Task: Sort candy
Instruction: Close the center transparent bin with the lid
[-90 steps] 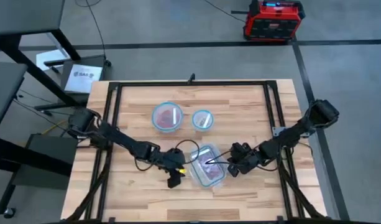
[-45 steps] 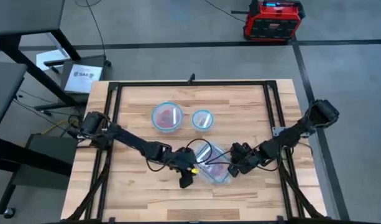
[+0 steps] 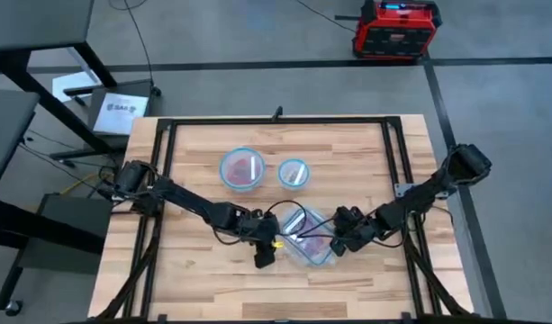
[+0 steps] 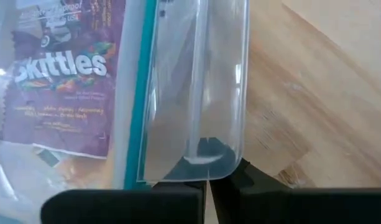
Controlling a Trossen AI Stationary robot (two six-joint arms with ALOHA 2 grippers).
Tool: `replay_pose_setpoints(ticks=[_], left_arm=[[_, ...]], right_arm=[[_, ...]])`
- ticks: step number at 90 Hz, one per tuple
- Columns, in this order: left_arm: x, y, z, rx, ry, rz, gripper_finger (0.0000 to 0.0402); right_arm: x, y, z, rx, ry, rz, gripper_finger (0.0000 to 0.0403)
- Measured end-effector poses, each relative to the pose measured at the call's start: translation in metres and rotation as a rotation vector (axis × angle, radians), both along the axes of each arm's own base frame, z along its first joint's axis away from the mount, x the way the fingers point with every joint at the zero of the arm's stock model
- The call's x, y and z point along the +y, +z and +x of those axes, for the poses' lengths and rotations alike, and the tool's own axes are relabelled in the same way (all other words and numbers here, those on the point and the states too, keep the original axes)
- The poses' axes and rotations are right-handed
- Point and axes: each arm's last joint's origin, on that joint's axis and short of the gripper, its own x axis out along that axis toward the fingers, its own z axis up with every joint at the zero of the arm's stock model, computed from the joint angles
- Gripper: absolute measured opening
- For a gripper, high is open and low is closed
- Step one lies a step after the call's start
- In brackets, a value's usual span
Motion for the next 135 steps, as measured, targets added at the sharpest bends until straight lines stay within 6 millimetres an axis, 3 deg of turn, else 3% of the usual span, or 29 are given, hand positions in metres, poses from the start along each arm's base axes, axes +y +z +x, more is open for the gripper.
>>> replay_pose_setpoints(ticks=[53, 135], left_arm=[[0.033, 0.003, 0.010, -0.020, 0.119, 0.080, 0.0164], [0.108, 0.004, 0.014, 0.031, 0.321, 0.114, 0.0164]], right_arm=[[0.001, 0.001, 0.001, -0.017, -0.002, 0.007, 0.0000], [0.003, 0.004, 0.005, -0.057, 0.003, 0.037, 0.0000]])
